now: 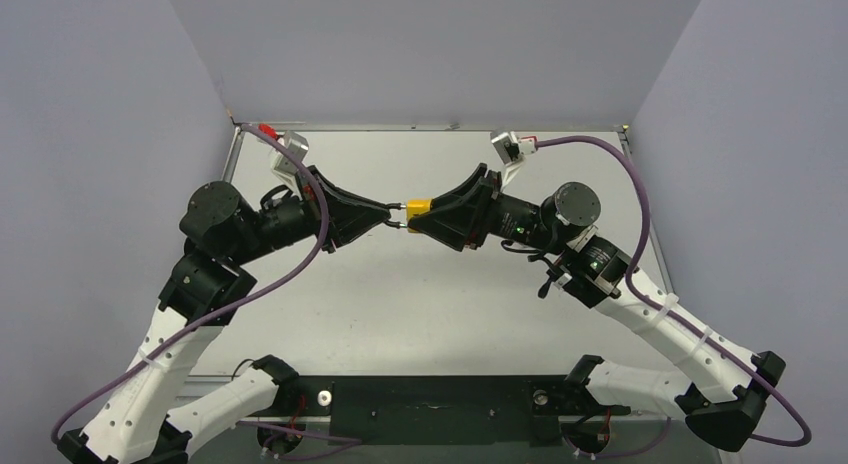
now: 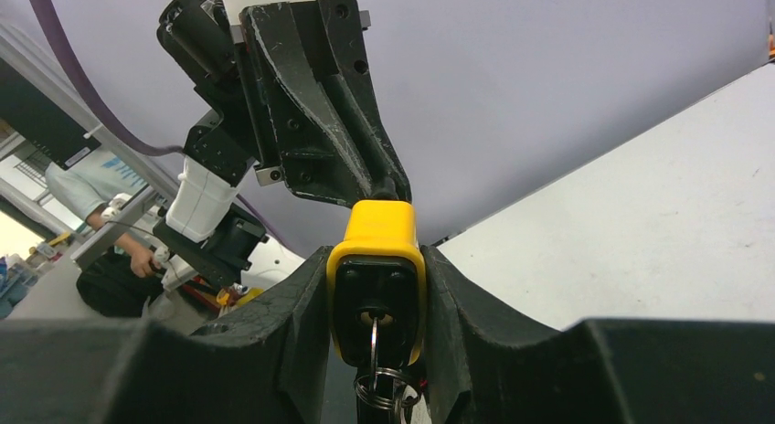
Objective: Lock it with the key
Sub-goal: Lock the lock.
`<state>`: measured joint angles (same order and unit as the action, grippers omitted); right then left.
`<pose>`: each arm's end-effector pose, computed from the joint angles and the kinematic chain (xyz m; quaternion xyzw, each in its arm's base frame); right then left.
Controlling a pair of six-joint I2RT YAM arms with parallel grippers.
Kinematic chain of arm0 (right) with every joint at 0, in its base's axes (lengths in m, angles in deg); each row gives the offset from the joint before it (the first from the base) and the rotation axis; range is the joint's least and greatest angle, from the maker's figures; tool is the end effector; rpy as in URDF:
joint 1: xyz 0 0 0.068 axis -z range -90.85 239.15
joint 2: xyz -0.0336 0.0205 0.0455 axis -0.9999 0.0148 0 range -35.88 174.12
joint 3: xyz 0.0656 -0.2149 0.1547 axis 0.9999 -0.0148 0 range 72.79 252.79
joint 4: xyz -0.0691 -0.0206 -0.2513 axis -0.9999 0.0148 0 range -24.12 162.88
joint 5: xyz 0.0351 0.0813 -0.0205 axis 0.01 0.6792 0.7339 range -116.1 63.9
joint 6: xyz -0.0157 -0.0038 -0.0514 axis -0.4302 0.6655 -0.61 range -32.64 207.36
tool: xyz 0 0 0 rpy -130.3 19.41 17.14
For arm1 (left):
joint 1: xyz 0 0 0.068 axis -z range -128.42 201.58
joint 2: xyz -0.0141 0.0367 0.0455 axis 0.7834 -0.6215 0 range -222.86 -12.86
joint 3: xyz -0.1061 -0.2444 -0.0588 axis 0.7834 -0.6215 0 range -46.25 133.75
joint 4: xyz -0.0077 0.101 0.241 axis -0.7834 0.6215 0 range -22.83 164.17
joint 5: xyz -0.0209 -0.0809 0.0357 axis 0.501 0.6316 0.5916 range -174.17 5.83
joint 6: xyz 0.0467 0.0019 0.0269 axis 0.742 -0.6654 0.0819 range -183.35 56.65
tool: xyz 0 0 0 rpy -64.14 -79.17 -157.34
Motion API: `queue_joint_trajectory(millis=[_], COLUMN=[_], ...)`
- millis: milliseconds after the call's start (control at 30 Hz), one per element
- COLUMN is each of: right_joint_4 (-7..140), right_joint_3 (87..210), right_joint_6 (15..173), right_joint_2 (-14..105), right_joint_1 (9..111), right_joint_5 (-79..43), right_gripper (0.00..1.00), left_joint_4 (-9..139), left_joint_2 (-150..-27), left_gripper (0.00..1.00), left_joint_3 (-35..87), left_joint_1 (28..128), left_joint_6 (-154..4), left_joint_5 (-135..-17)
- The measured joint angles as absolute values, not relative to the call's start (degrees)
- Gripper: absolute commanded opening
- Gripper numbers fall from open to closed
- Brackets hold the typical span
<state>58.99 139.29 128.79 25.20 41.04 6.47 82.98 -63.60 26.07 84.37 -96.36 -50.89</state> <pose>0.1407 0.1856 0.4496 -0.2532 0.5883 0.6514 0.4069 0.1255 -0.1041 0.4741 0.2113 0.6430 -0.5473 0.4924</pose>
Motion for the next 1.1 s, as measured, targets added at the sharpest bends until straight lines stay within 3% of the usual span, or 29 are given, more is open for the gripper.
queue_joint_trajectory(millis=[1100], right_joint_4=[56.96], right_joint_3=[139.35], right_joint_6=[131.63], right_joint_2=[25.81], right_joint_1=[42.35], right_joint_5=[11.85], right_gripper=[0.00], left_joint_4=[87.03], left_joint_2=[-60.30], left_gripper=[0.00], left_joint_3=[27.09], left_joint_1=[86.73], left_joint_6=[-94.33], left_joint_5=[-55.41])
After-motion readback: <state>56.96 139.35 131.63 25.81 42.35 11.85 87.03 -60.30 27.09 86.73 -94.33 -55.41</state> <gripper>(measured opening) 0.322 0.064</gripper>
